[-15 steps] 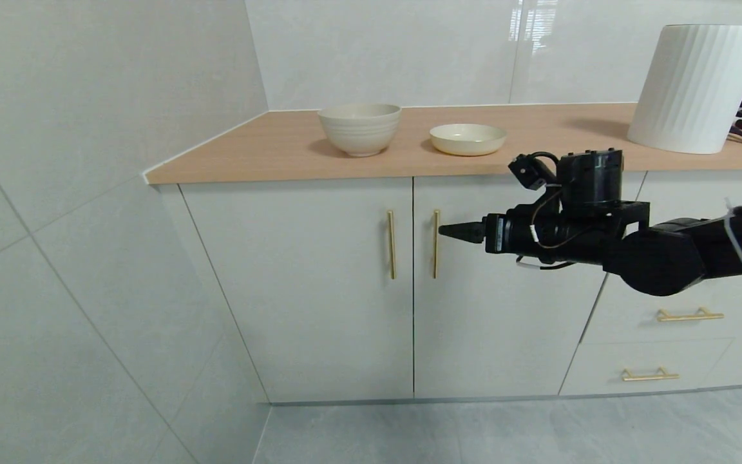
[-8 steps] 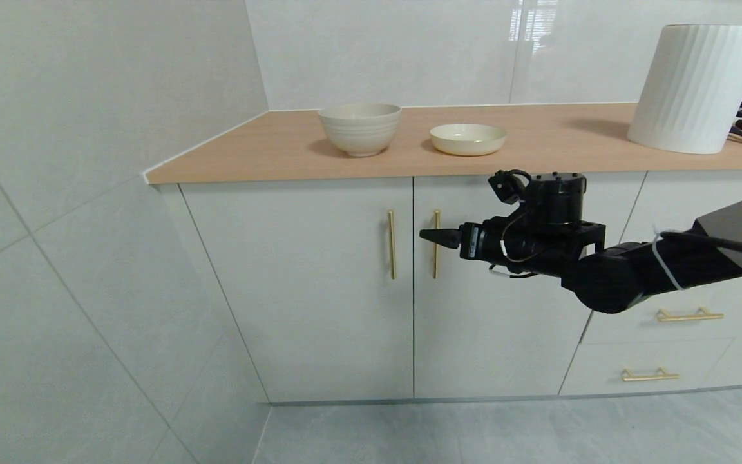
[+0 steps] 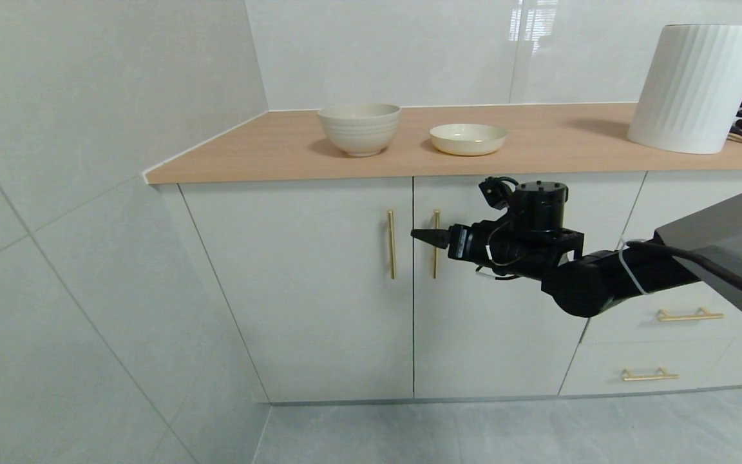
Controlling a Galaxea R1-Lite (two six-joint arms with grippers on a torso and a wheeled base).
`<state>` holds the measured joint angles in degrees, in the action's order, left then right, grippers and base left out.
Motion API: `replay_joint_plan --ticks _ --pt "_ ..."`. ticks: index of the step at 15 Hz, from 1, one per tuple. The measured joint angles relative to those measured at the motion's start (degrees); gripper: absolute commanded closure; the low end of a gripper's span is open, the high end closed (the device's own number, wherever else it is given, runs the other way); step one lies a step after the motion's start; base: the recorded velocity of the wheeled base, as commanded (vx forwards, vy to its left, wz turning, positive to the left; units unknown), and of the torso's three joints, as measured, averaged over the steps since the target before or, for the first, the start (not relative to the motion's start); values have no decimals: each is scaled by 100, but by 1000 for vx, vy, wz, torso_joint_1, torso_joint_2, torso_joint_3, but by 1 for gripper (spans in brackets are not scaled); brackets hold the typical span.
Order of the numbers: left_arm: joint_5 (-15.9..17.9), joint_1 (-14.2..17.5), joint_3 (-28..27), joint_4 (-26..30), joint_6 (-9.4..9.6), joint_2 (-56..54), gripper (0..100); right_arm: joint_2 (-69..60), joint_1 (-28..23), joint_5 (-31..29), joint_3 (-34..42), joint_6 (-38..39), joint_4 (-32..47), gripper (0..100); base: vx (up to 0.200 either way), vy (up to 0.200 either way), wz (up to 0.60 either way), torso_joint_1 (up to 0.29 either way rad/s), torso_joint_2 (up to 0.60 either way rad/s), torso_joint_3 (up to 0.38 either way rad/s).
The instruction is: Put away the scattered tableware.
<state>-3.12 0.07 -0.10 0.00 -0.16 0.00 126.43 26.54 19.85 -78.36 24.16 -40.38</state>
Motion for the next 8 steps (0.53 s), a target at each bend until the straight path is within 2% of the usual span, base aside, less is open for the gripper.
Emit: replay_joint_plan --ticks 2,5,8 --pt "0 -2 0 0 -2 0 0 85 33 -100 -30 9 -101 0 0 0 0 0 0 0" --pt "0 0 0 0 -2 0 0 361 122 -699 -317 11 -221 0 0 0 0 0 0 0" --pt "0 0 0 0 0 0 0 516 182 -724 -419 52 -224 0 0 0 0 0 0 0"
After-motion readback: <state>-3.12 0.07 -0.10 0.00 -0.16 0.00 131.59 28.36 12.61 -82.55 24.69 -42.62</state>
